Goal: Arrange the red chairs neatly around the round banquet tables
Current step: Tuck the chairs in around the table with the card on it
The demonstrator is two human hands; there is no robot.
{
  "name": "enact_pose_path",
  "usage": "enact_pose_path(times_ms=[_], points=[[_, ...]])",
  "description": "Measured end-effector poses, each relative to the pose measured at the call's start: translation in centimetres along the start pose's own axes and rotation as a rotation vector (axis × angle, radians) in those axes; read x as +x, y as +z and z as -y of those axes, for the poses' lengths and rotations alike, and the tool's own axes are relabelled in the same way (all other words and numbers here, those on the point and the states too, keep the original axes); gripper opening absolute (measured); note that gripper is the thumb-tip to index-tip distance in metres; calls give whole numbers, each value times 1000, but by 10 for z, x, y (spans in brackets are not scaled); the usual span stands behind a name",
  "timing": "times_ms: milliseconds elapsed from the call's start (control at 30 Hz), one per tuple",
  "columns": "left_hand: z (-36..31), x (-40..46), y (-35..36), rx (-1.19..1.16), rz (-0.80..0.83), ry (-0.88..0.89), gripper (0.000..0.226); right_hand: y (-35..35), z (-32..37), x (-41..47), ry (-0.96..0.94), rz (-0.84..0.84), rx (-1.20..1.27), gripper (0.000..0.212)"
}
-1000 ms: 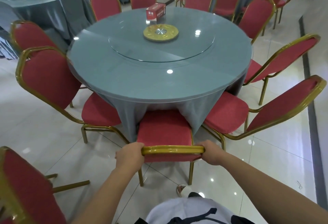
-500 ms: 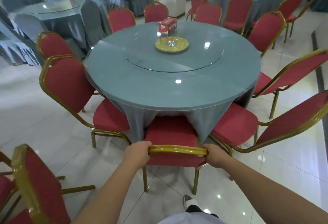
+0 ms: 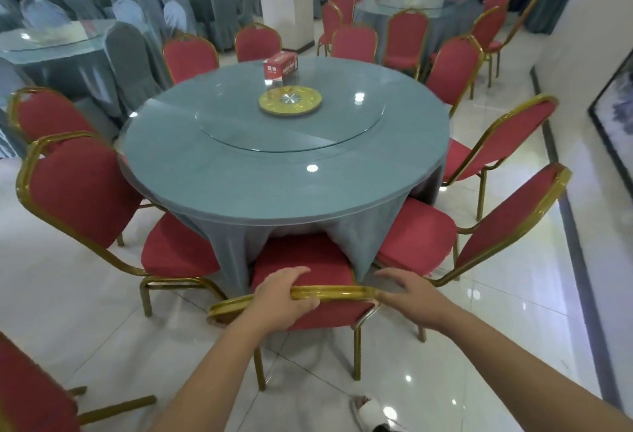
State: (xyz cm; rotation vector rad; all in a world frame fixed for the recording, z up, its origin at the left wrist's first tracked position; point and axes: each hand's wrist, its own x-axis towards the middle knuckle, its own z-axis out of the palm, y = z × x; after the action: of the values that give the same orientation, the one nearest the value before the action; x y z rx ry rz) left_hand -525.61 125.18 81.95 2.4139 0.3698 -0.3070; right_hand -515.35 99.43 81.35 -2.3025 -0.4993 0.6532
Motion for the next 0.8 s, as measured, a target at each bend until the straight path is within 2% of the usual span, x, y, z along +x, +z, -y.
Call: enact_pose_path(times_ms=[133,233,400,567,800], points=[[-73,5,36,-11,-42,150,65,-42,-29,-30,33,-167,66,43],[-114,10,74,-52,6,239,62,-68,-71,-53,103,-244,129,47],[-186,32,140,-85,139,224,64,-125,-150,-87,158,-292,209,36],[-279,65,211,-69,233,230,66,-198,-250,-126,217,-368,243,46],[-389,109,280,-128,249,241,63,-282,-368,-153,329,-357,305,48]])
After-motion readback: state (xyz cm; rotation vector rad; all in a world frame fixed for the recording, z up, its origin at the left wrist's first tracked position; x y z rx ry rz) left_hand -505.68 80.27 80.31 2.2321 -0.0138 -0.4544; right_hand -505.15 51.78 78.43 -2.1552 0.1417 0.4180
